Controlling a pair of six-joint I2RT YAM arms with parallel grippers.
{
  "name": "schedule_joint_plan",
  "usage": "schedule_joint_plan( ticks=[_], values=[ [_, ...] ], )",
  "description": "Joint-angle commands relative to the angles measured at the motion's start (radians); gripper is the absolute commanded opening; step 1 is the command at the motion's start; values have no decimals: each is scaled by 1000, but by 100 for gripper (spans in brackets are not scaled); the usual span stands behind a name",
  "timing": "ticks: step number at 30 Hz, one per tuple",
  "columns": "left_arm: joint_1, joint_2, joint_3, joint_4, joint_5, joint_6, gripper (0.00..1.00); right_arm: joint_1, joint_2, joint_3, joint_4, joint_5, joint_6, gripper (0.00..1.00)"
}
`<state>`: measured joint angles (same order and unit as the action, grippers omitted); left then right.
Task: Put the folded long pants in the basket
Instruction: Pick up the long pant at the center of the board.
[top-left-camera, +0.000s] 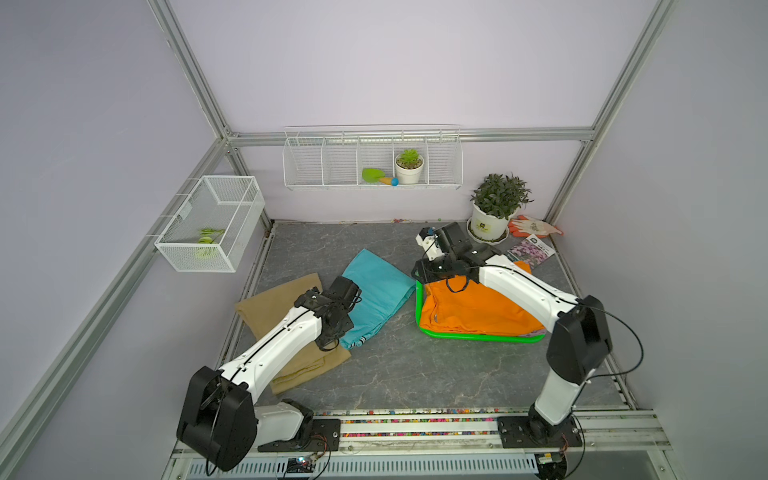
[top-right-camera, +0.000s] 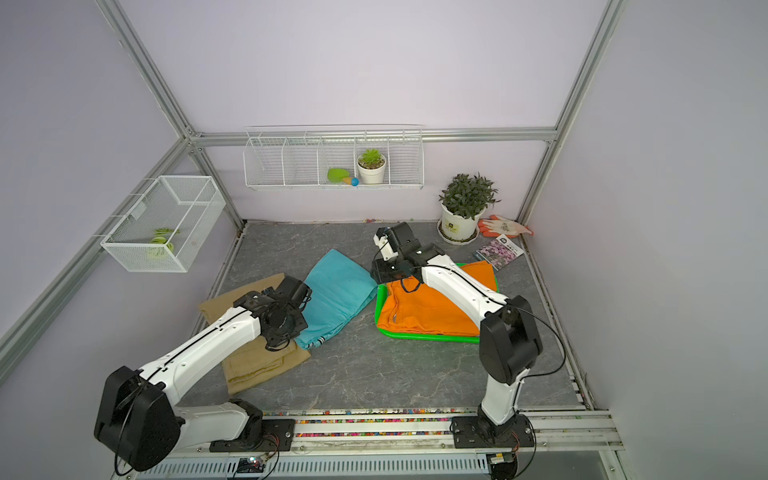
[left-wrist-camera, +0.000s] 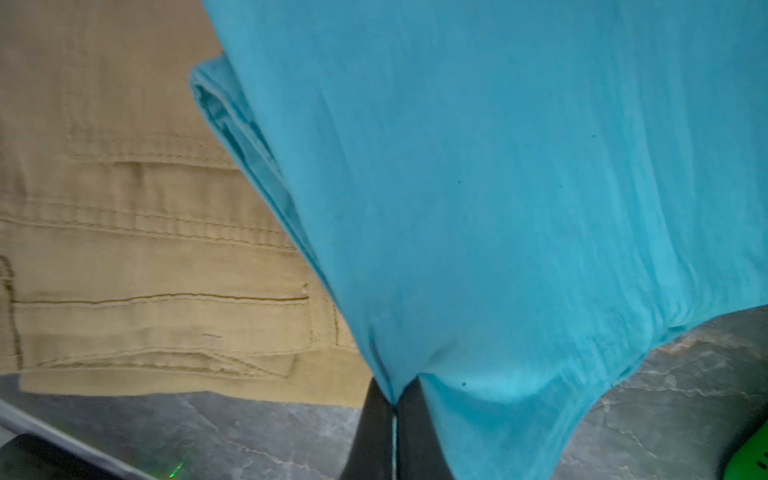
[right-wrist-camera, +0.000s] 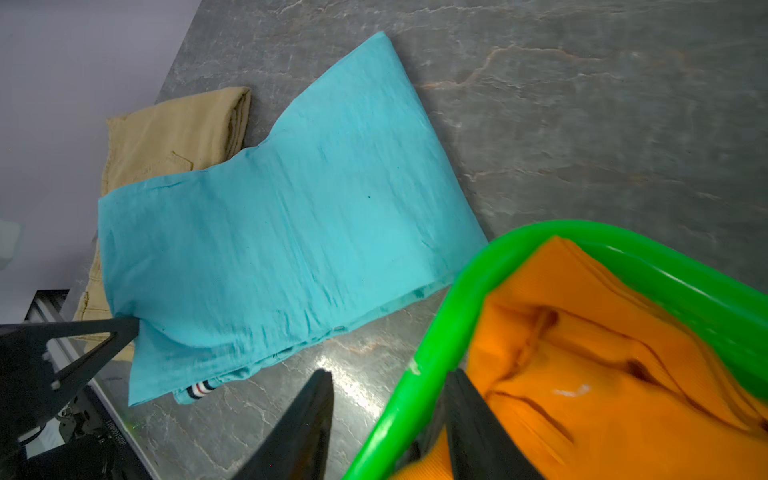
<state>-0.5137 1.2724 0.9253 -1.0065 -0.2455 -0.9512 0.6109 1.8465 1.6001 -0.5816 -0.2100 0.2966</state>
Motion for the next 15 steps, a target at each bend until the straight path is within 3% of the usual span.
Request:
schedule_joint_plan(
  ticks=[1, 9, 15],
  values=[
    [25, -50, 63, -110, -78, 32, 0, 48, 82, 105, -98, 15, -8, 51],
    [182, -143, 41, -165, -122, 18, 0, 160, 327, 369, -196, 152, 34, 58],
    [285, -114, 38, -121, -59, 93, 0, 174, 498, 567, -233, 187, 58, 62]
  ],
)
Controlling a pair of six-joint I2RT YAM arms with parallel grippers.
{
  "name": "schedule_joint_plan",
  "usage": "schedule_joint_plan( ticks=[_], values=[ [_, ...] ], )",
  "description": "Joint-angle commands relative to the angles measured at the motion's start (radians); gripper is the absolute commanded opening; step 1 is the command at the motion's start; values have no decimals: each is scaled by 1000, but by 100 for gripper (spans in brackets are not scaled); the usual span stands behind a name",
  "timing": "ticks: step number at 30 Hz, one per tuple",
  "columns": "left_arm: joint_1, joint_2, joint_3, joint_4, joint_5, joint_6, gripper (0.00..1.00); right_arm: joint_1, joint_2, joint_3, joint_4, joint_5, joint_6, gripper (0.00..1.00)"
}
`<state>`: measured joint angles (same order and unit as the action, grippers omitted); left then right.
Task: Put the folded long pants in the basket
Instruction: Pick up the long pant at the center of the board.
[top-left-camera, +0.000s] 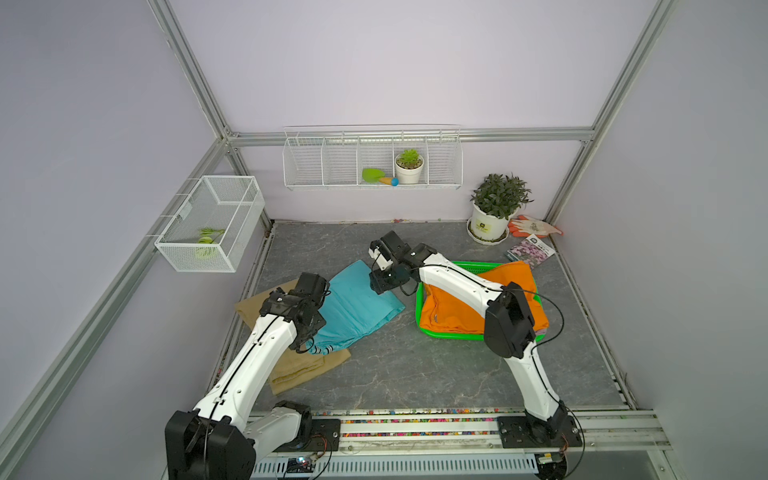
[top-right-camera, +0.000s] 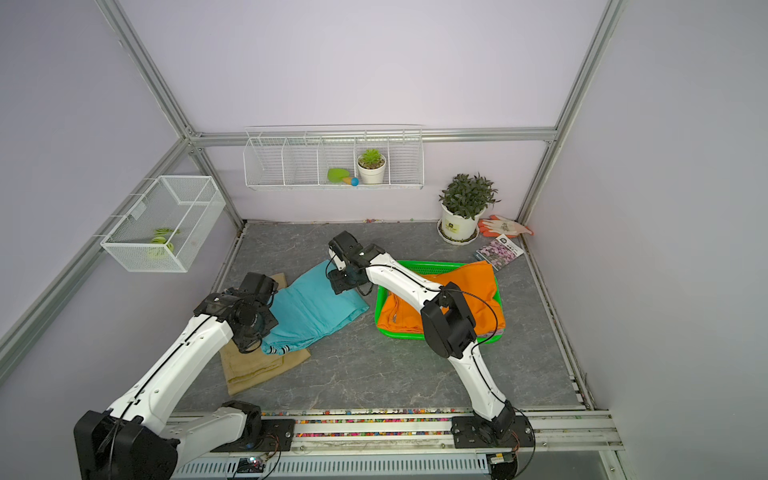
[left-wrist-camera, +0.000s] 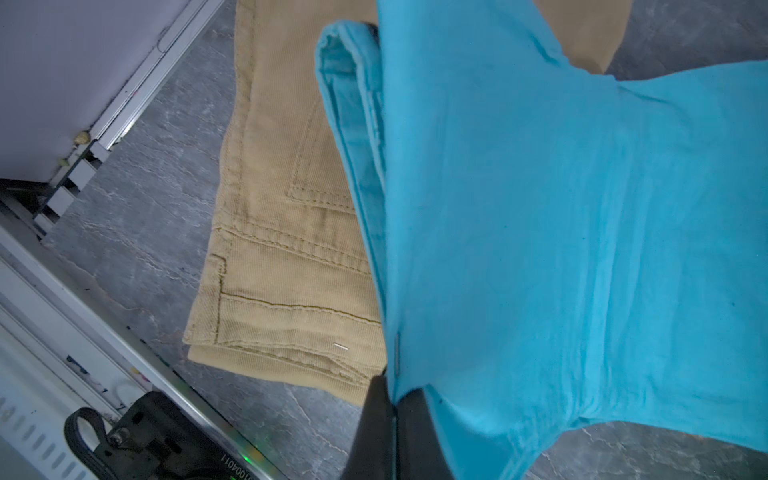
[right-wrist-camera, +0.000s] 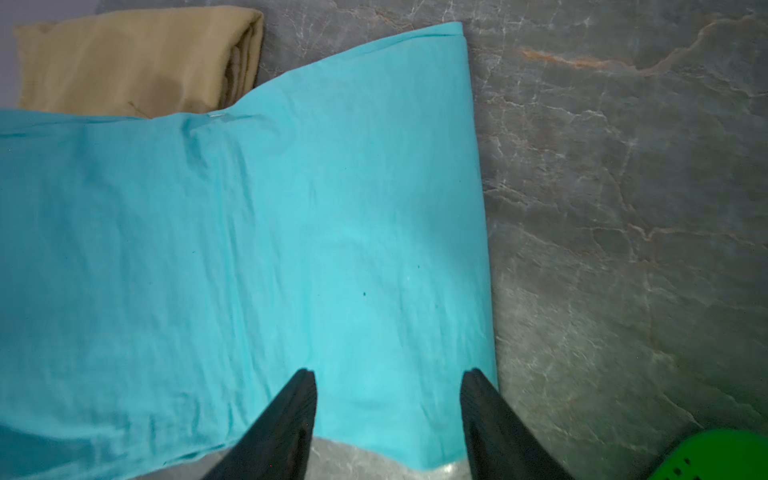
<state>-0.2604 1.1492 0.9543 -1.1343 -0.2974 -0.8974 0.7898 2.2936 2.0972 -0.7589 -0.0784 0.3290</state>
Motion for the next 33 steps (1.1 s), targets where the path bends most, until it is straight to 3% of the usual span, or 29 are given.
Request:
schedule_joint_plan(
  ticks=[1, 9, 18, 33],
  values=[
    [41, 15, 6, 17, 6, 52, 0, -5, 73, 95, -57, 60, 23, 62],
    [78, 24, 12, 30, 25, 98, 0, -6, 230, 235, -54, 77, 5, 62],
    [85, 20, 8, 39, 34, 107, 0, -16, 274, 246, -33, 130, -30, 63],
    [85, 13, 4, 46, 38, 110, 0, -28, 381, 343, -100, 72, -31, 57]
  ],
)
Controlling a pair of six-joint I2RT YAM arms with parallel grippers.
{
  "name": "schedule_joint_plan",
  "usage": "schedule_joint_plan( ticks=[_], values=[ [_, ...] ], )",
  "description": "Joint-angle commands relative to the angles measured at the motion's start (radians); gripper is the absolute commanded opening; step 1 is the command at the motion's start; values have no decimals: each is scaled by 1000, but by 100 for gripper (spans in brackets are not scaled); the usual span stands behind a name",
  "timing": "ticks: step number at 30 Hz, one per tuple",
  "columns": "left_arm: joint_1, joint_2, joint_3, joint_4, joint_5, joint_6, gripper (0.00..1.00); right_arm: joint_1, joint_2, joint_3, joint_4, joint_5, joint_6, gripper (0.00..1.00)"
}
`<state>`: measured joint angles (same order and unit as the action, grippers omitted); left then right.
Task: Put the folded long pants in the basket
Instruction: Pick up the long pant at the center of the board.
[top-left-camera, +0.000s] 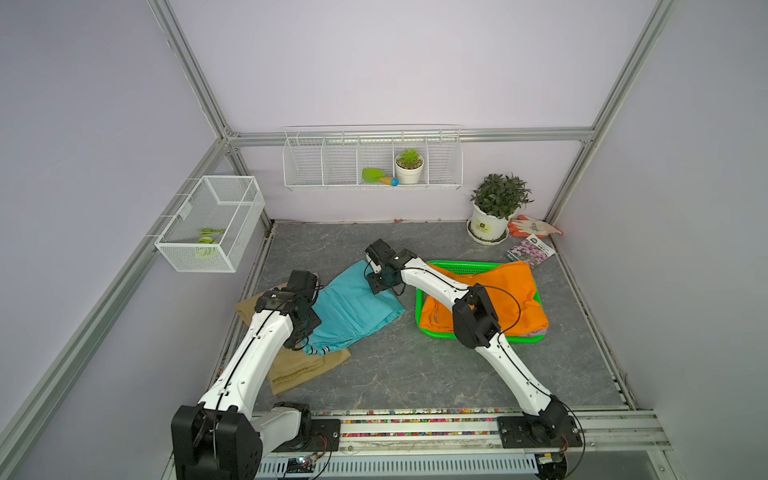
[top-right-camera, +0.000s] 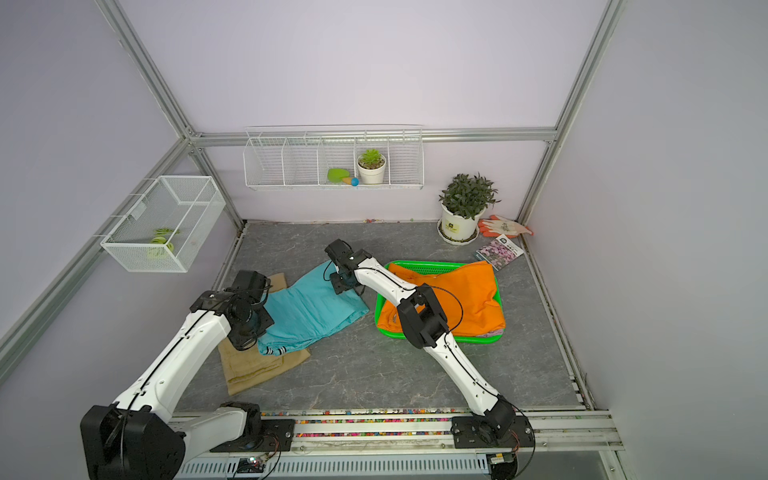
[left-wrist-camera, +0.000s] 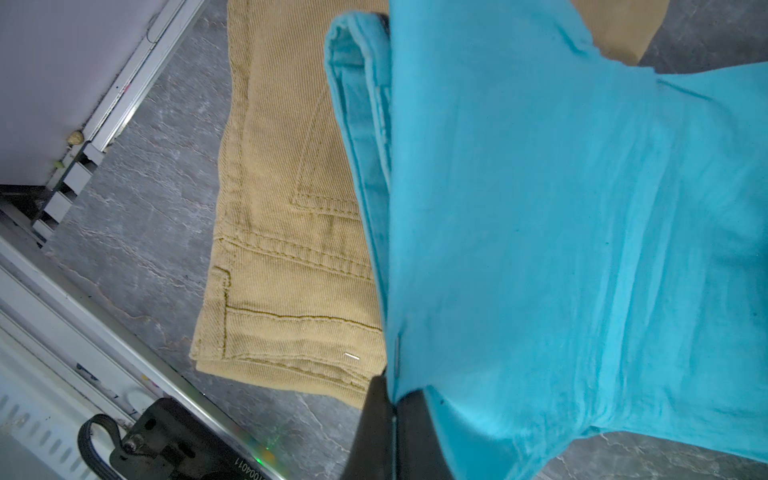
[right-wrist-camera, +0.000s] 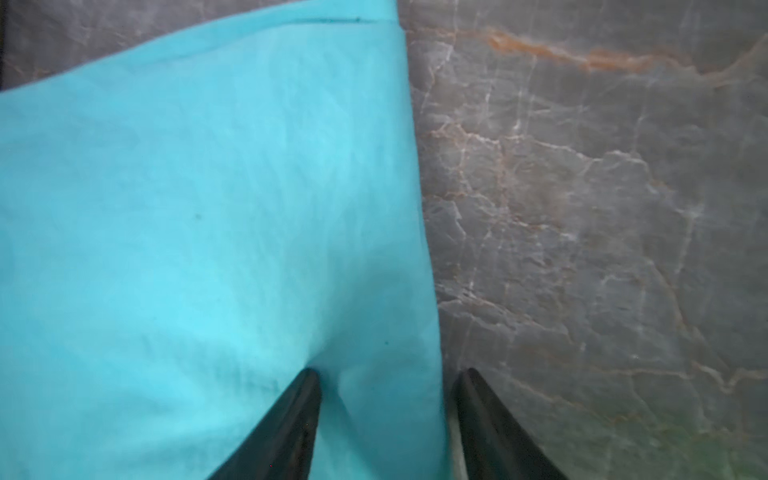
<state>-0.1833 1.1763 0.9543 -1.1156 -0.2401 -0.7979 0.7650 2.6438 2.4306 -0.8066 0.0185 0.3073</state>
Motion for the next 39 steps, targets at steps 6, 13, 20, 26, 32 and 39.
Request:
schedule_joint_plan(
  ticks=[6, 13, 20, 26, 32, 39],
  values=[
    [8, -17, 2, 31, -19, 11, 0, -3, 35, 10, -67, -82, 1, 45],
    [8, -33, 14, 15, -29, 5, 0, 1, -15, 9, -38, -77, 14, 13],
    [10, -77, 125, -91, -93, 37, 0, 28, -130, 10, -30, -54, 21, 0],
    [11, -115, 246, -163, -60, 55, 0, 42, -255, 8, -60, -51, 48, 0],
    [10, -146, 363, -211, 18, 93, 0, 43, -408, -44, -132, -33, 46, 0],
    [10, -196, 394, -54, 406, 177, 0, 11, -668, -262, -248, 126, 6, 0]
  ],
)
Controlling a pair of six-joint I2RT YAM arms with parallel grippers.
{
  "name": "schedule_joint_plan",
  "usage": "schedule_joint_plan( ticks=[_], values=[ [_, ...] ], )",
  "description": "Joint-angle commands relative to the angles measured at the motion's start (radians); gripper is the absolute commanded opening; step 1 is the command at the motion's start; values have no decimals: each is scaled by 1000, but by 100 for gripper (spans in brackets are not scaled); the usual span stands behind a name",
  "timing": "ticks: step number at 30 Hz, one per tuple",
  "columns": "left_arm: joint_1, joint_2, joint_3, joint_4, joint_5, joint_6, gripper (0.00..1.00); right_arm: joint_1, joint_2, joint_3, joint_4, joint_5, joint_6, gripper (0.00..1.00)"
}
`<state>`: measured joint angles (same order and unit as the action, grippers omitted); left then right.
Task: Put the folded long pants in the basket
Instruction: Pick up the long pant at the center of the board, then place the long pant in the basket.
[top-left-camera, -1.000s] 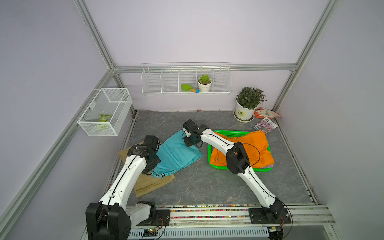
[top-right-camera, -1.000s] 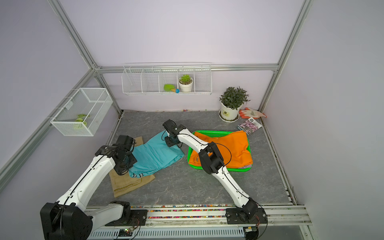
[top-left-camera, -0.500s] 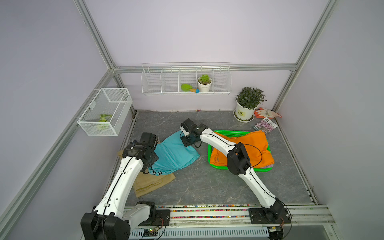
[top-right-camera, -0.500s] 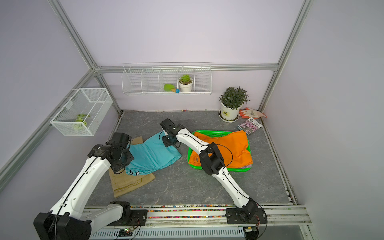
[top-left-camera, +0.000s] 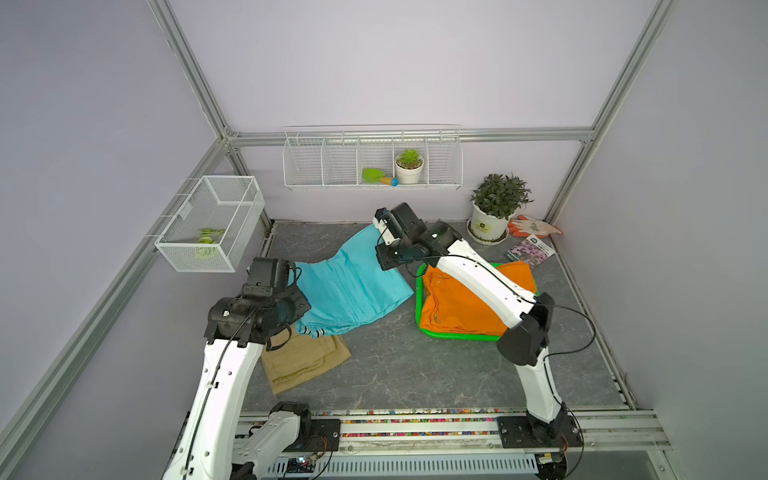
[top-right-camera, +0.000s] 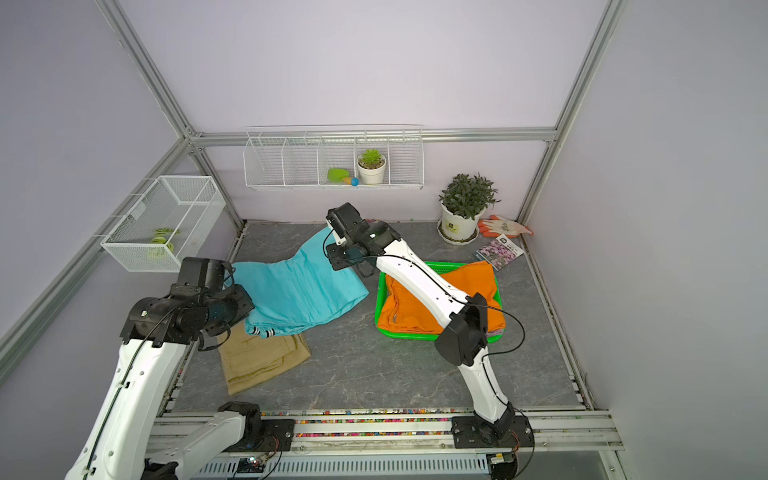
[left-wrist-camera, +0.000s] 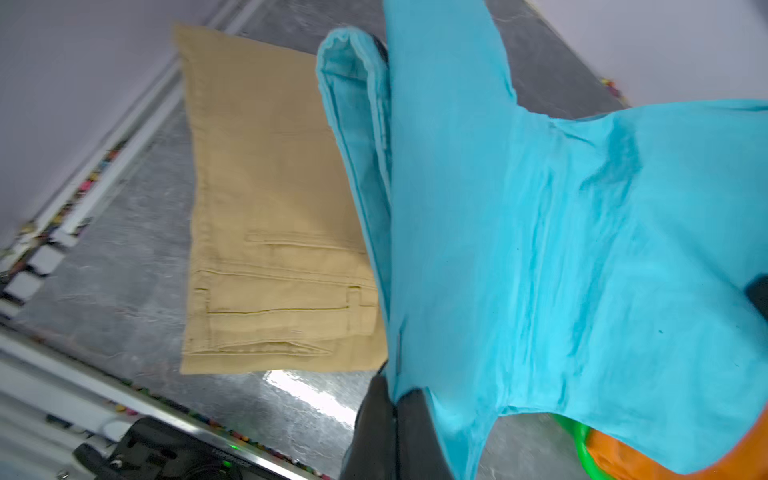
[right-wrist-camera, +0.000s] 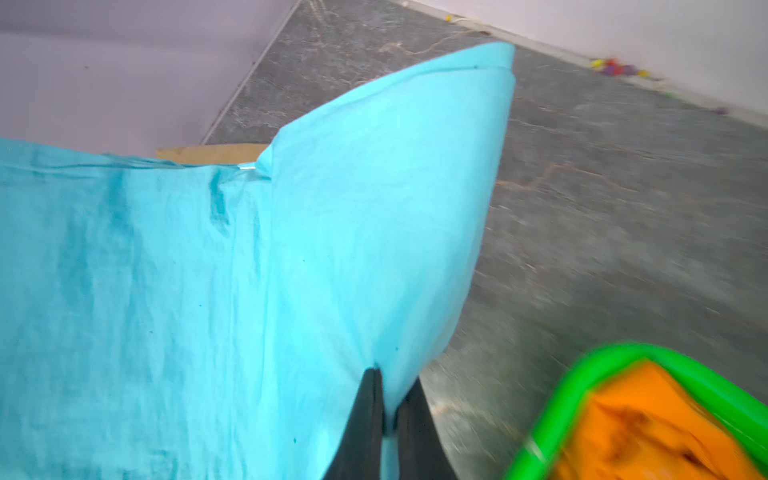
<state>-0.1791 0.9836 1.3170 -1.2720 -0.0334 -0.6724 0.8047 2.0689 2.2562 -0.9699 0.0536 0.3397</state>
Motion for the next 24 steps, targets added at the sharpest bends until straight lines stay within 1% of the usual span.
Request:
schedule_joint_plan(
  ticks=[1, 3, 5, 8, 11, 14, 16, 18, 20, 24],
  values=[
    [6, 6, 28, 126, 259, 52, 0, -49, -141, -139, -91, 97, -27, 0],
    [3, 27, 14, 184, 358, 47, 0, -95, -232, -243, -90, 96, -18, 0],
    [-14, 42, -6, 246, 397, 27, 0, -159, -335, -369, -69, 86, -12, 0],
    [-83, 96, -15, 319, 380, -1, 0, -277, -488, -546, -30, 65, 1, 0],
    [-198, 195, -6, 390, 338, -36, 0, -416, -603, -675, 8, 40, -8, 0],
    [-312, 322, 45, 445, 300, -55, 0, -556, -666, -750, 12, -2, -12, 0],
    [-366, 413, 89, 470, 269, -56, 0, -631, -697, -791, 20, 9, -23, 0],
    [-387, 495, 127, 483, 270, -59, 0, -688, -719, -823, 24, 38, -28, 0],
    [-394, 584, 184, 467, 320, -51, 0, -742, -734, -846, 24, 47, -27, 0],
    [-444, 726, 278, 464, 313, -36, 0, -789, -739, -894, 60, 104, -40, 0]
  ],
)
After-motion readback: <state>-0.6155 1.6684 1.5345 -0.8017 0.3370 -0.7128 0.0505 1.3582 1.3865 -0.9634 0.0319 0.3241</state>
